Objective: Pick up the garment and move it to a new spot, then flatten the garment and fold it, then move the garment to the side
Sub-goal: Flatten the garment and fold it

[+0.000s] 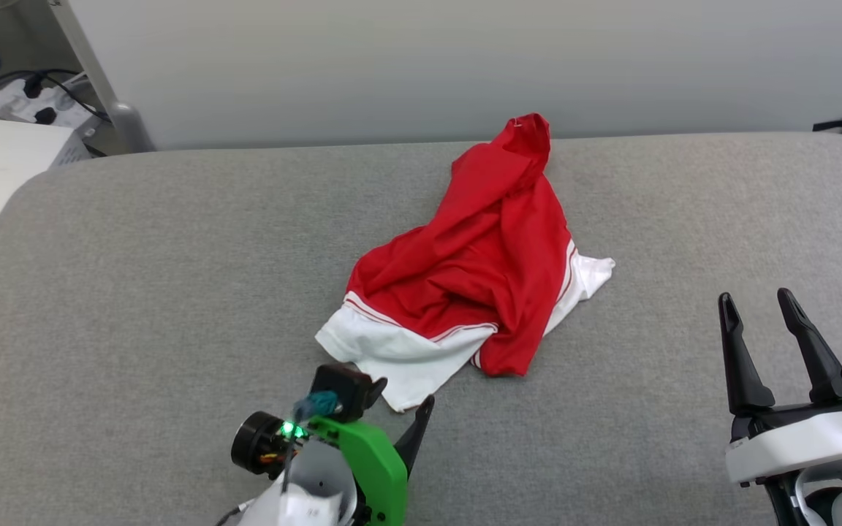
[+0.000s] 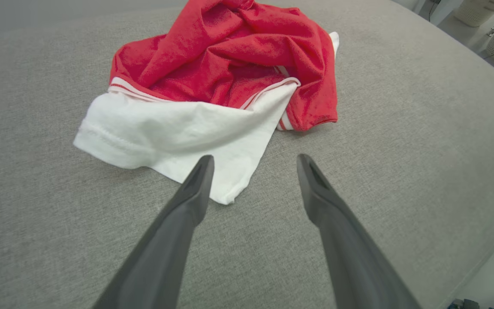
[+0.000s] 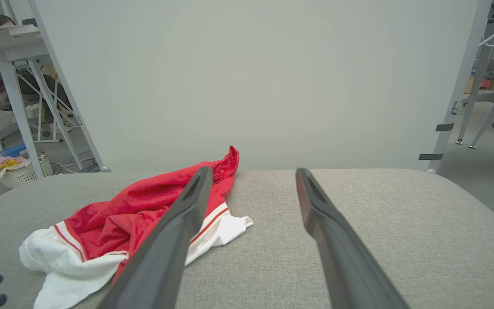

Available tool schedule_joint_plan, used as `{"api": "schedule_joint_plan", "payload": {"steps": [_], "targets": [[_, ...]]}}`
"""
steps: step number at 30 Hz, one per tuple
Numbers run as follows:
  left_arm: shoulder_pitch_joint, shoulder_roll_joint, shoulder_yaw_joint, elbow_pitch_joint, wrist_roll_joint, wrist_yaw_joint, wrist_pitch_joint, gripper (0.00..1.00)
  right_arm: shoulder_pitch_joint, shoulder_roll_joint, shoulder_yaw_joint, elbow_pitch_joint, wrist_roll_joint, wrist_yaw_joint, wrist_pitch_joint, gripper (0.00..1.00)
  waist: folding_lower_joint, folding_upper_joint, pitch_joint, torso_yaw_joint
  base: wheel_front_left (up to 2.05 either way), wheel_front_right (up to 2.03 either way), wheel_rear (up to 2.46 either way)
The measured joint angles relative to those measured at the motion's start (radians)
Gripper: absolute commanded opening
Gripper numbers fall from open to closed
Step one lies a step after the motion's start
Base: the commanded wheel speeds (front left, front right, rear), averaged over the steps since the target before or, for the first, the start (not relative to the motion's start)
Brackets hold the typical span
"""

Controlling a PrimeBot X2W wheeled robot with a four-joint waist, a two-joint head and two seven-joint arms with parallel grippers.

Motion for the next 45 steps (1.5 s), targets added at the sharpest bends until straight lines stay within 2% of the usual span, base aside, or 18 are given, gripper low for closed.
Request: {"api": "schedule_joint_plan", "payload": {"steps": [4,7,19,20,21,27,31,45], "targets": [[-0.048,0.028,-0.041,0.01,-0.015,0.0,0.225,1.0,0.0,0.008,0.008,0.001,-0.001,0.0,0.004,1.0,0.0,0.0,0.025,-0.023,0.0,0.0,0.0],[-0.084,0.043,-0.059,0.011,-0.004,0.001,0.309,1.0,-0.001,0.014,0.021,0.004,-0.002,0.0,0.004,1.0,0.0,0.0,0.045,-0.04,0.0,0.0,0.0],[-0.168,0.06,-0.084,0.1,0.033,0.013,0.345,1.0,-0.029,0.026,0.025,0.026,-0.007,0.0,-0.011,1.0,0.0,0.0,0.126,-0.087,0.0,0.0,0.0],[-0.172,0.06,-0.087,0.112,0.033,0.013,0.35,0.33,-0.03,0.026,0.024,0.028,-0.007,0.0,-0.013,1.0,0.0,0.0,0.13,-0.089,0.0,0.0,0.0],[-0.177,0.06,-0.089,0.119,0.032,0.013,0.353,0.0,-0.031,0.026,0.024,0.031,-0.007,0.0,-0.014,1.0,0.0,0.0,0.133,-0.09,0.0,0.0,0.0],[-0.183,0.062,-0.074,0.139,0.016,0.021,0.307,0.0,-0.032,0.028,0.014,0.047,-0.009,0.0,-0.014,1.0,0.0,0.0,0.123,-0.074,0.0,0.0,0.0],[-0.14,0.072,-0.047,0.124,0.0,0.051,0.259,0.0,-0.03,0.029,0.006,0.058,-0.013,0.0,-0.012,1.0,0.0,0.0,0.094,-0.052,0.0,0.0,0.0],[0.06,0.233,0.187,-0.094,-0.091,0.204,0.161,0.0,0.0,0.055,0.002,0.081,-0.014,0.0,0.001,1.0,0.0,0.0,-0.003,0.058,0.0,0.0,0.0]]}}
